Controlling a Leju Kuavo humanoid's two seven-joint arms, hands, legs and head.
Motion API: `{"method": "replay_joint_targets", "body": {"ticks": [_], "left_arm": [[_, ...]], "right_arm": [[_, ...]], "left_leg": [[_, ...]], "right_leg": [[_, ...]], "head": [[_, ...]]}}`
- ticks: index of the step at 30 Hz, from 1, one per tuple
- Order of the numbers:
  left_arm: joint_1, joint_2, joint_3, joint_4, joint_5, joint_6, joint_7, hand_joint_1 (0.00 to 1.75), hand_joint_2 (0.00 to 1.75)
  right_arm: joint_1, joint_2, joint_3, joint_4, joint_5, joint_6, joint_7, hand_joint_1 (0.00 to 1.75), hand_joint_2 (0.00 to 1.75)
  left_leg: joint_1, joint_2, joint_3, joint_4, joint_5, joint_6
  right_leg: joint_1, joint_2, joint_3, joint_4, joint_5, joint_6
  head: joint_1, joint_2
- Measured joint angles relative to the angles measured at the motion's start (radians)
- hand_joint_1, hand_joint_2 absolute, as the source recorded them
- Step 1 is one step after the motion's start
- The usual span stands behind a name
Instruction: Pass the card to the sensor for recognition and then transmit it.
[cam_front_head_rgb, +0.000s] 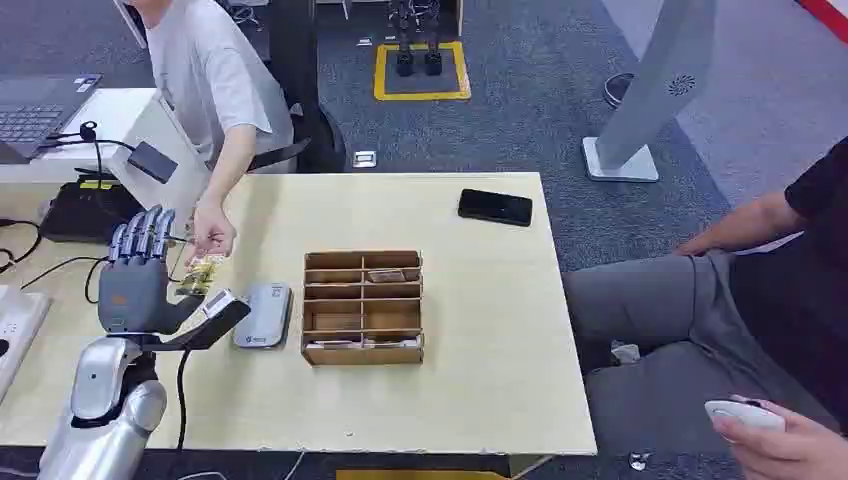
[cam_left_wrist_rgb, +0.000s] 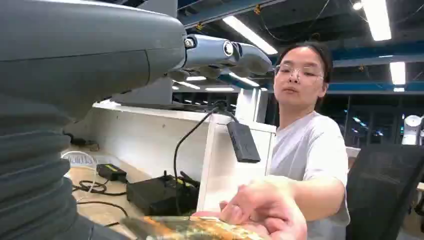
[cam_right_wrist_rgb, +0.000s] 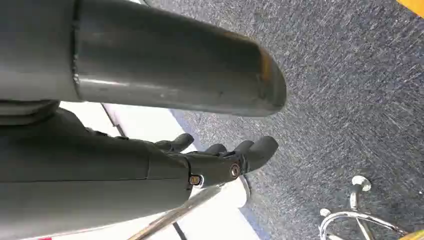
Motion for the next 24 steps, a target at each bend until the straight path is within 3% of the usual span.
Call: {"method": "replay_joint_targets", "body": {"ticks": [15, 19, 24], "left_arm": [[-0.004, 0.0, 0.008, 0.0, 0.098, -0.021, -0.03, 1.75, 1.75], [-0.002, -0.003, 0.02, 0.0, 0.221, -0.021, -0.109, 1.75, 1.75], [0.001, -0.029, 0.047, 0.0, 0.366, -0.061, -0.137, 1.75, 1.75]], "right_arm": [[0.0, 0.0, -0.006, 0.0, 0.01, -0.001, 0.005, 0.0, 0.0], [-0.001, 0.0, -0.006, 0.0, 0.018, 0.0, 0.004, 0.0, 0.0], [-0.002, 0.0, -0.008, 0.0, 0.019, -0.002, 0.002, 0.0, 0.0]], "left_leg": [[0.0, 0.0, 0.0, 0.0, 0.0, 0.0], [0.0, 0.0, 0.0, 0.0, 0.0, 0.0], [0.0, 0.0, 0.0, 0.0, 0.0, 0.0]], "right_leg": [[0.0, 0.0, 0.0, 0.0, 0.0, 0.0], [0.0, 0.0, 0.0, 0.0, 0.0, 0.0], [0.0, 0.0, 0.0, 0.0, 0.0, 0.0]], "head": [[0.0, 0.0], [0.0, 0.0], [0.0, 0.0]]}}
